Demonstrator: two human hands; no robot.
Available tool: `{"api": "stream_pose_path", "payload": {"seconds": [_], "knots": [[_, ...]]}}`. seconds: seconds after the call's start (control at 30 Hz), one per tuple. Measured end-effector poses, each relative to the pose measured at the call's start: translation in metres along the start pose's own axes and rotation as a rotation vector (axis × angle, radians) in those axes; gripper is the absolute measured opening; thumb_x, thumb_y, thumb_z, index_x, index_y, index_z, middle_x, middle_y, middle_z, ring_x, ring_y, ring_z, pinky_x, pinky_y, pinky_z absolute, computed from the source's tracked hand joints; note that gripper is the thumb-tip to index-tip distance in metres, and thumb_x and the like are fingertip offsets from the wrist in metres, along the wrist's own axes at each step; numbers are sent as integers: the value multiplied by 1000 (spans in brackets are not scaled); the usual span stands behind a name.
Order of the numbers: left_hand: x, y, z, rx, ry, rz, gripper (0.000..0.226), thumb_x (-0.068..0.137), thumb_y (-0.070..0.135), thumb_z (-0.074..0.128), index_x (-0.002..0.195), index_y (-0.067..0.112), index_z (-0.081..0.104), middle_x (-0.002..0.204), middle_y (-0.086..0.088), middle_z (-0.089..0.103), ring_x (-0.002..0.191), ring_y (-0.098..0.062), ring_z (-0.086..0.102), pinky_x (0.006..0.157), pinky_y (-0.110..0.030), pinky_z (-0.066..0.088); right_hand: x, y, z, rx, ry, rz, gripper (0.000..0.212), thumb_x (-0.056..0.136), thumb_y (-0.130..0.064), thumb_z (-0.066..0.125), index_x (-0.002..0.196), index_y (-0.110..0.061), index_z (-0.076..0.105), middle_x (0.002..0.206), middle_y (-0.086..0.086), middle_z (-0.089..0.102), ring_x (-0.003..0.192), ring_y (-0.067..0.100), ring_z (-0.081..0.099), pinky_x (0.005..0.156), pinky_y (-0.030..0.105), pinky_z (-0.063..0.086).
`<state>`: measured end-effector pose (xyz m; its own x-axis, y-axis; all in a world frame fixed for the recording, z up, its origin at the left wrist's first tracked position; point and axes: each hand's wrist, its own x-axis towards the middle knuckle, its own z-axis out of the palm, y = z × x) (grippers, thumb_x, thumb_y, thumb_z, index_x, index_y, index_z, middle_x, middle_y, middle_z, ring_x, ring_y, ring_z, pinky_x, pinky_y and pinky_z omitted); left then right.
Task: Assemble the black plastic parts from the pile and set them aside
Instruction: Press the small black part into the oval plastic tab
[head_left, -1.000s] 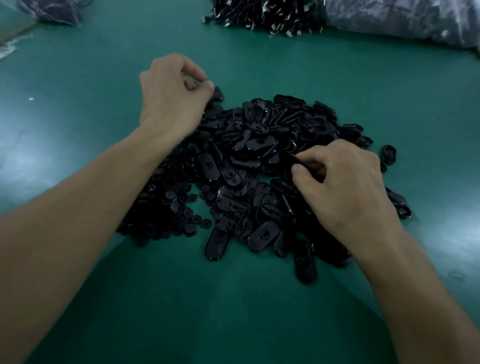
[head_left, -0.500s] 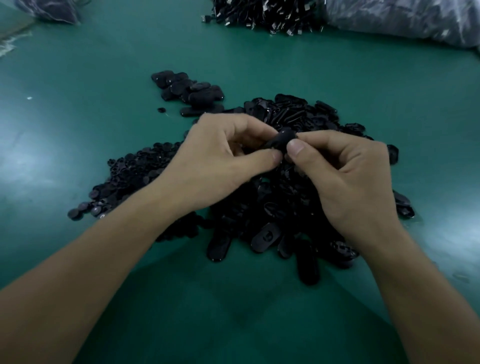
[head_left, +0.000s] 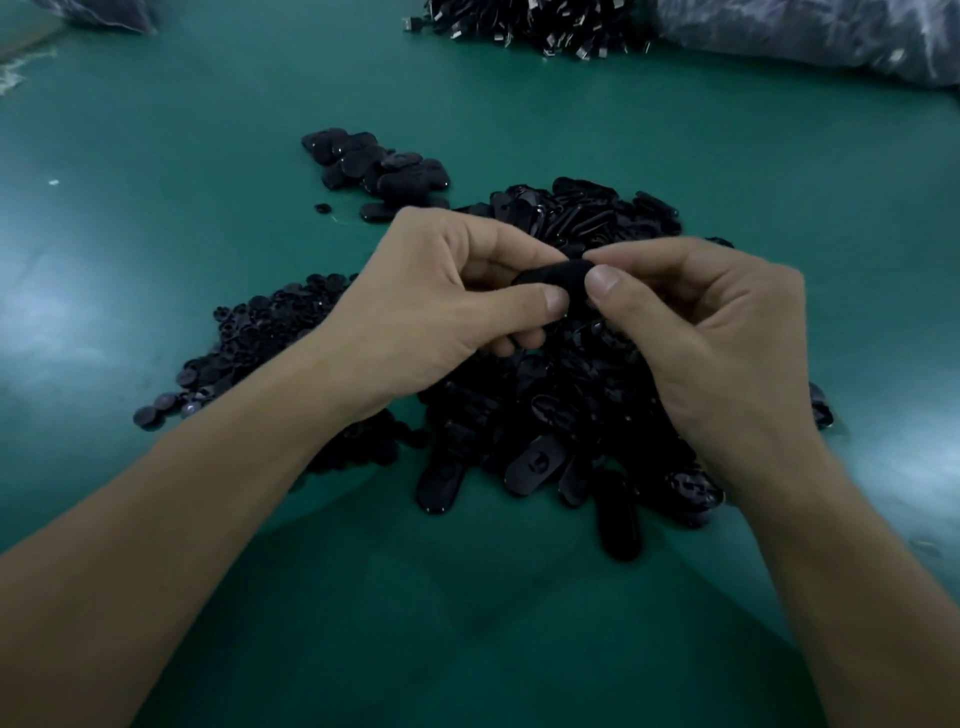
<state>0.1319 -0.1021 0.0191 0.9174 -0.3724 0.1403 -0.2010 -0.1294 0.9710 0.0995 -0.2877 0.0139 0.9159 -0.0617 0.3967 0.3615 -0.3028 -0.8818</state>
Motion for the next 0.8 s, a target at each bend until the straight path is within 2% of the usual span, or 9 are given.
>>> {"api": "stream_pose_path", "payload": {"seconds": [0.13, 0.33, 0.67, 0.8], "knots": [[-1, 2, 0, -46, -31, -16, 28, 82, 2, 78, 107, 13, 73, 78, -7, 77, 68, -13, 72, 63, -20, 57, 1, 1, -1, 100, 5, 63, 13, 89, -12, 73, 90, -24, 75, 78, -5, 76, 67, 4, 67, 66, 15, 52], [-1, 3, -2, -102, -64, -20, 33, 82, -3, 76, 111, 13, 70, 85, -8, 78, 78, -17, 75, 67, -22, 58, 2, 2, -1, 199, 11, 137, 11, 88, -12, 75, 86, -24, 76, 72, -2, 74, 63, 5, 63, 63, 13, 49], [1, 0, 0, -121, 48, -30, 17, 84, 2, 74, 100, 8, 74, 86, -18, 74, 73, -17, 70, 68, -26, 61, 2, 1, -1, 208, 16, 139, 11, 88, -12, 73, 87, -24, 74, 73, -4, 73, 65, 4, 63, 64, 12, 48], [2, -1, -2, -146, 50, -40, 15, 83, 3, 76, 95, 12, 75, 79, -11, 75, 71, -15, 70, 67, -25, 60, 1, 0, 0, 187, 15, 125, 12, 89, -12, 73, 88, -24, 73, 74, -5, 73, 66, 3, 64, 63, 12, 48]]}}
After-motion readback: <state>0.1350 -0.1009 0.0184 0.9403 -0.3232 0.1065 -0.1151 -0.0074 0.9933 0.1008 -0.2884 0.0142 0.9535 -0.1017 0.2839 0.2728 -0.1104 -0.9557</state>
